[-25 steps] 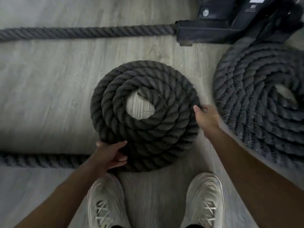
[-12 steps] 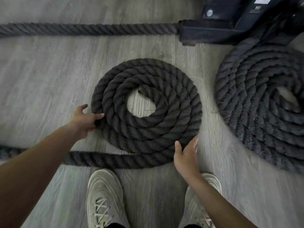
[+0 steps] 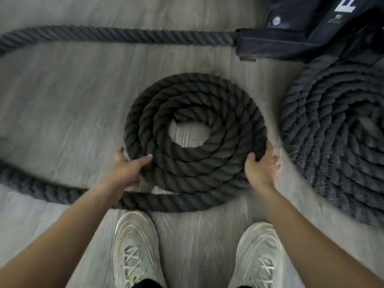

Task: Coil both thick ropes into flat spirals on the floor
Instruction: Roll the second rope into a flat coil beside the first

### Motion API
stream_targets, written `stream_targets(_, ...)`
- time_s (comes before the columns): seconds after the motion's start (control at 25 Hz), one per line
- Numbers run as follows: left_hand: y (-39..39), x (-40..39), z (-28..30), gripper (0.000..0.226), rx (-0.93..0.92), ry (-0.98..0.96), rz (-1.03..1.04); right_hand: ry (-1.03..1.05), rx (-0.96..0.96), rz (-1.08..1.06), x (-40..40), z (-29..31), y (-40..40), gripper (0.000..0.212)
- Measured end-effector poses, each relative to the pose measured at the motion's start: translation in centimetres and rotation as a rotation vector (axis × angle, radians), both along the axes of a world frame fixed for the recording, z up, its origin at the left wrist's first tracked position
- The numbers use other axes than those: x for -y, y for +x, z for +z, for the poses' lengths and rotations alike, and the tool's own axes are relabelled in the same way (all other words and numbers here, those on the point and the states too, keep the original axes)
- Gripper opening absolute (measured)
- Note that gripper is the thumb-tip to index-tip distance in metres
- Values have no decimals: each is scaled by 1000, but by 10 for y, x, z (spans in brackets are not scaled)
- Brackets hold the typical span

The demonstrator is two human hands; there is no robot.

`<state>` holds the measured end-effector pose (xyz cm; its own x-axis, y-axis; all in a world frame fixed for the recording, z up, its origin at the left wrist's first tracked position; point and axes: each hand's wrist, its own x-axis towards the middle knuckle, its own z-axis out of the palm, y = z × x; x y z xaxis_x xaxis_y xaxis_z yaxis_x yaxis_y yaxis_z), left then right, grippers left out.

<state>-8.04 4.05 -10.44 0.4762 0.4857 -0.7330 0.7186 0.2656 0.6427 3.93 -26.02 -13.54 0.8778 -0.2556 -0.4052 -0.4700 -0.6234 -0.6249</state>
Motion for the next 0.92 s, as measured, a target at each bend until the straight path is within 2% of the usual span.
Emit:
stream_targets(0.08,22,-28,-2,95,17,124,7,83,-39,-49,-10,7,-57,73)
stream_targets(0.24,49,-50,-7,87,-22,184,-77,223,-78,18,-26,5,-121,89)
stream_targets(0.4,43,-45,-9,88,-44,294,-113,249,-183,78,-19,1,-100,86)
stream_targets(0.48,29,-37,-8,98,-29,264,-112,209,-147,122,-3,0,-71,82)
stream_targets(0.6,-10,-5,-14,108,19,243,-258,166,-29,94,16,0,-9,69)
stream_targets(0.76,-29,30,-21,85,-76,419,-528,151,-20,10,14,2,40,56)
stream_targets(0.92,-12,3,0,76,-156,673,-608,104,-33,35,7,-9,-8,70)
